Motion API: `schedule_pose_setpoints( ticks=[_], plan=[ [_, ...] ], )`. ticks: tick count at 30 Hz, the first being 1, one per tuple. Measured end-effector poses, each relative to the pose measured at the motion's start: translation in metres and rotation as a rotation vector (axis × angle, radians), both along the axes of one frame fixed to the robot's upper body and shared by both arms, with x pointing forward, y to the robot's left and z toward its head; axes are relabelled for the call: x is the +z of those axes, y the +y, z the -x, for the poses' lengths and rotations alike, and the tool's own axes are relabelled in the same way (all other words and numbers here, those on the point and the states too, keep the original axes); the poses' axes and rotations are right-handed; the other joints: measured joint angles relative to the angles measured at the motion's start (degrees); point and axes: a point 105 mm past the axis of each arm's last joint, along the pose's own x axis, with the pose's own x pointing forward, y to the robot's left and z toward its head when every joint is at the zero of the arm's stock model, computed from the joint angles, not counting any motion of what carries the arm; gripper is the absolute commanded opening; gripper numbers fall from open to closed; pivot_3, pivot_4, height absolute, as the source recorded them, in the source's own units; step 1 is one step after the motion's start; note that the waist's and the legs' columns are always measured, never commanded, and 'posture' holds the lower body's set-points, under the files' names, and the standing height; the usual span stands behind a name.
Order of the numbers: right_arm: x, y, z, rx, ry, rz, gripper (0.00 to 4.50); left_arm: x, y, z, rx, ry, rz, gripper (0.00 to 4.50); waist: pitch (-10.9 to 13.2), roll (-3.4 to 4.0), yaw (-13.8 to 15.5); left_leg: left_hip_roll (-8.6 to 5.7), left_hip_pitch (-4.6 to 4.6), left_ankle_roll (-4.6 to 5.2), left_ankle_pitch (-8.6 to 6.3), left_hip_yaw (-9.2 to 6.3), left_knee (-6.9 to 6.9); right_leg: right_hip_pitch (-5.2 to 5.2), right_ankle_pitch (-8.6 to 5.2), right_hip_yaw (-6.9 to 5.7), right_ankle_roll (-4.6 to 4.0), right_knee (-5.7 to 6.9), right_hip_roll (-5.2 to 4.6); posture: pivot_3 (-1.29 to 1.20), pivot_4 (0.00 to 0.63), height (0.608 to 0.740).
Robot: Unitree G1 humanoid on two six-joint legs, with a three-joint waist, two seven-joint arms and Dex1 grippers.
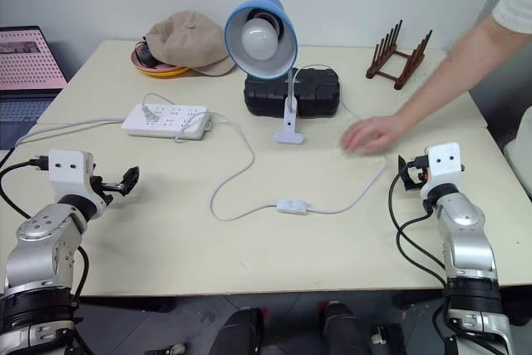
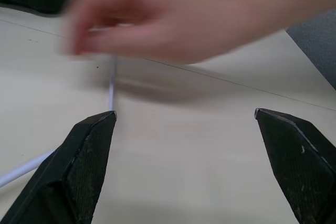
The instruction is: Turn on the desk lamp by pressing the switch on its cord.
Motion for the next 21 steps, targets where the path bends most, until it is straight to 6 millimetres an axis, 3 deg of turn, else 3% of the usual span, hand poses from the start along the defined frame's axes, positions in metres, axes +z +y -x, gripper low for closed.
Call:
schedule_pose_setpoints(
  ticks=[8, 13, 16, 18, 21],
  plan=[
    [0.001, 0.005, 0.002, 0.059, 0.014, 0.027, 4.43, 0.000, -0.002, 0.000, -0.024, 0.003, 0.012, 4.50, 0.0, 0.00, 0.0, 0.00, 0.00, 0.00, 0.00, 0.00, 0.00, 0.00, 0.00, 0.00, 0.00, -0.01, 0.00, 0.00, 0.150, 0.740],
    [0.007, 0.032, 0.010, 0.348, 0.098, 0.086, 4.43, 0.014, -0.013, 0.002, -0.173, 0.045, 0.001, 4.50, 0.0, 0.00, -0.1, 0.01, 0.00, 0.00, 0.00, 0.00, -0.01, 0.00, -0.04, -0.01, 0.05, -0.01, 0.01, 0.00, 0.150, 0.740],
    [0.010, 0.061, 0.025, 0.594, 0.179, 0.083, 4.43, 0.024, -0.050, 0.009, -0.422, 0.114, -0.049, 4.50, 0.0, 0.01, -0.2, 0.01, 0.00, 0.00, 0.00, 0.00, -0.01, 0.03, -0.13, 0.00, 0.19, -0.04, 0.00, 0.00, 0.150, 0.740],
    [0.006, 0.089, 0.042, 0.812, 0.284, 0.091, 4.43, 0.023, -0.090, 0.022, -0.673, 0.211, -0.077, 4.50, 0.0, 0.00, -0.2, 0.01, -0.02, 0.00, 0.00, 0.00, -0.01, 0.02, -0.14, -0.01, 0.18, -0.07, 0.00, 0.00, 0.150, 0.740],
    [0.004, 0.115, 0.056, 1.002, 0.346, 0.128, 4.43, 0.027, -0.123, 0.038, -0.894, 0.285, -0.096, 4.50, 0.0, 0.00, -0.3, 0.04, 0.01, 0.00, 0.00, -0.02, 0.03, 0.02, -0.16, -0.03, 0.17, -0.04, 0.04, 0.00, 0.150, 0.740]
  ],
)
